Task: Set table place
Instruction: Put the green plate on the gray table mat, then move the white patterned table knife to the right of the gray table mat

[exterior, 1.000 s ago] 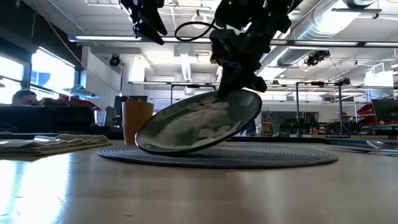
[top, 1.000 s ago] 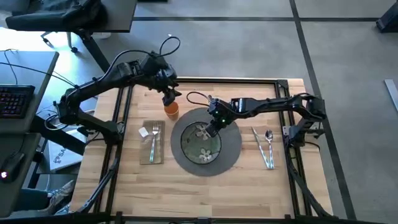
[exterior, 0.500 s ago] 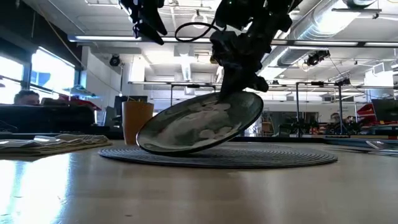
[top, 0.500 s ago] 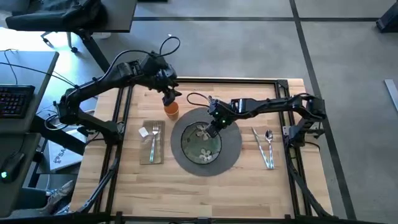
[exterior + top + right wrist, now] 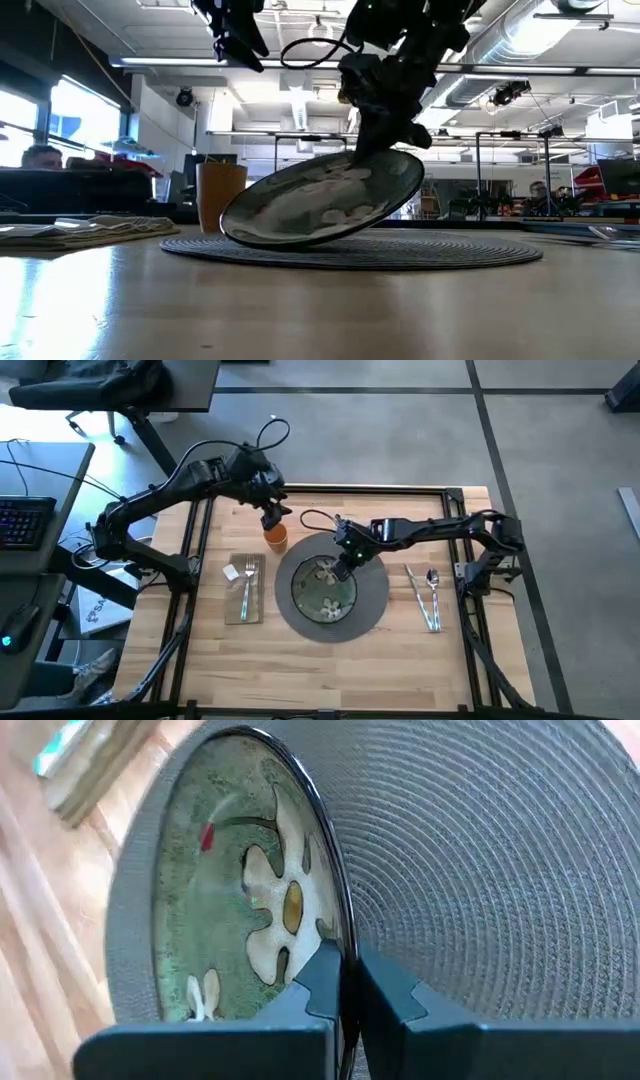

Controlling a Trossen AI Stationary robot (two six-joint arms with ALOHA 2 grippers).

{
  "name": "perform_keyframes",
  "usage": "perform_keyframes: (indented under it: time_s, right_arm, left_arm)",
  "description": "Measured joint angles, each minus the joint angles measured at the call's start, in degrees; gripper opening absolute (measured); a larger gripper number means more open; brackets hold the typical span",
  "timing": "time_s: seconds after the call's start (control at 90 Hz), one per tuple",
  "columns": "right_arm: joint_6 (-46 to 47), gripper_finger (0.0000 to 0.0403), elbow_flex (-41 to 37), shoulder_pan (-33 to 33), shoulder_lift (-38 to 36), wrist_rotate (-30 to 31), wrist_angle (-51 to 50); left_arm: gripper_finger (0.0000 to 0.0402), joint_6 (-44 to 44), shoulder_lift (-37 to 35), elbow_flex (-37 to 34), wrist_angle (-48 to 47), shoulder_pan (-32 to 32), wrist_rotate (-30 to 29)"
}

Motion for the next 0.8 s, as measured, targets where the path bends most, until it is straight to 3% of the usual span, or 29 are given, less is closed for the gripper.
perform_keyframes:
  time_s: [0.211,0.567,0.8]
  right_arm:
    - [0.0,0.0007,0.0,0.0,1.8,-0.4,0.9]
    - [-0.2,0.0069,0.0,0.0,2.3,1.9,0.7]
    - [-0.3,0.0076,0.0,-0.1,3.3,2.5,0.8]
  left_arm:
    - [0.0223,0.0,0.0,0.0,-0.1,0.0,0.0]
    - [0.0223,1.0,0.0,0.0,-0.1,0.0,0.0]
    - [0.0223,1.0,0.0,0.0,-0.1,0.0,0.0]
